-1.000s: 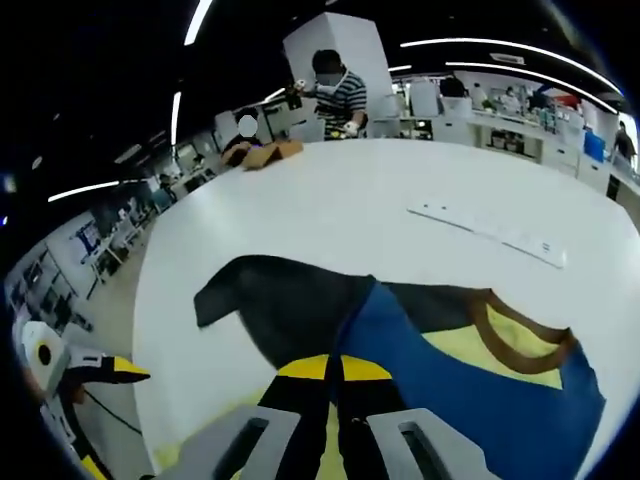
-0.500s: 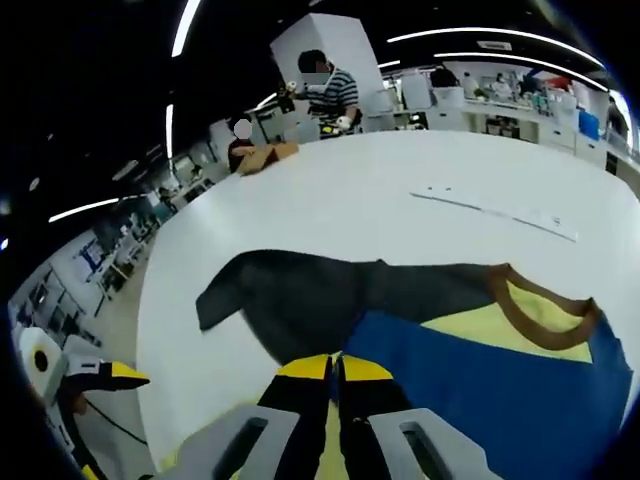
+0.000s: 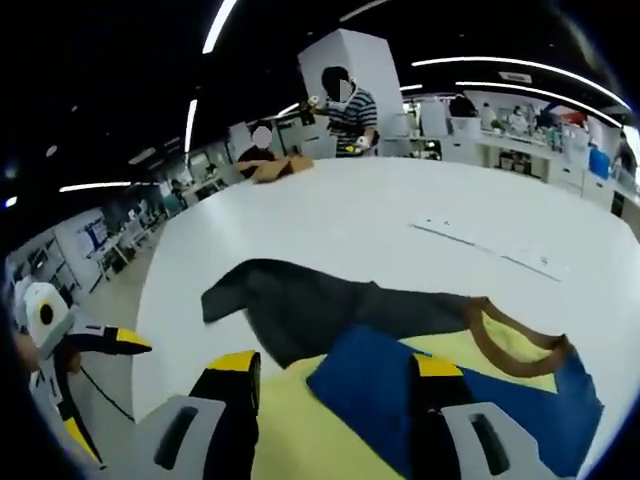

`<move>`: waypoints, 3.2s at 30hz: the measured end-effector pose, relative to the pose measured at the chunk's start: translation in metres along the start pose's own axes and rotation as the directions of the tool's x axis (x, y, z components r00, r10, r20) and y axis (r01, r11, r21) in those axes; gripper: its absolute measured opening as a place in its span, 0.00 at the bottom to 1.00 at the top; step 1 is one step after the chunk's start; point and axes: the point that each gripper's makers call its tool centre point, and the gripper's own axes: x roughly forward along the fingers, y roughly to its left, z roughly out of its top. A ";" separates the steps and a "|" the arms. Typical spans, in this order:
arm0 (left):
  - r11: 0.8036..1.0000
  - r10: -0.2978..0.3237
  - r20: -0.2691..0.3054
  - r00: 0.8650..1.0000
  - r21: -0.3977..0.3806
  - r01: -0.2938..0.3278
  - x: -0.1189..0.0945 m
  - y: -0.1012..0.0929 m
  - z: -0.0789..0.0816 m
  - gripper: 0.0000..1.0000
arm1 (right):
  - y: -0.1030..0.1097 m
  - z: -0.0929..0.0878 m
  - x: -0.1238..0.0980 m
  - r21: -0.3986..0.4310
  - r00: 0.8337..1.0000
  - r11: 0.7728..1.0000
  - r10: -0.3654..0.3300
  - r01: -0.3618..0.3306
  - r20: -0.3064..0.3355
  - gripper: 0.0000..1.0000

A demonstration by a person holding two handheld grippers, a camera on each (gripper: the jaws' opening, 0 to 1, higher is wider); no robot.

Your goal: Fold the garment on the visible template until the final outline fits inside the template.

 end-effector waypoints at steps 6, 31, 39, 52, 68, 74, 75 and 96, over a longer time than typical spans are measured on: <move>1.000 0.007 0.006 1.000 0.003 -0.007 0.002 0.007 0.004 0.99 | -0.010 -0.008 -0.021 -0.031 1.000 0.999 -0.012 0.012 0.003 0.68; 0.996 0.088 0.035 0.995 -0.009 -0.088 0.025 0.043 0.026 0.89 | -0.065 -0.067 -0.128 -0.037 0.991 0.990 -0.135 0.135 0.013 0.68; 0.989 0.145 0.015 0.989 -0.003 -0.145 0.034 0.058 0.032 0.79 | -0.093 -0.100 -0.151 0.011 0.977 0.977 -0.213 0.213 -0.007 0.61; 0.987 0.158 0.012 0.987 0.001 -0.158 0.081 0.066 0.043 0.62 | -0.133 -0.128 -0.164 -0.008 0.932 0.933 -0.360 0.360 -0.045 0.31; 0.975 0.183 -0.093 0.979 -0.112 -0.193 0.129 0.093 0.015 0.34 | -0.143 -0.139 -0.156 -0.067 0.922 0.925 -0.378 0.373 -0.087 0.10; 0.970 0.189 -0.096 0.977 -0.135 -0.201 0.140 0.097 0.017 0.29 | -0.143 -0.141 -0.153 -0.086 0.918 0.922 -0.384 0.377 -0.098 0.05; 0.969 0.190 -0.095 0.977 -0.141 -0.202 0.141 0.097 0.018 0.28 | -0.143 -0.141 -0.152 -0.091 0.917 0.921 -0.386 0.378 -0.100 0.05; 0.953 0.205 -0.085 0.975 -0.207 -0.219 0.149 0.093 0.025 0.02 | -0.150 -0.158 -0.156 -0.249 0.876 0.886 -0.441 0.391 -0.194 0.00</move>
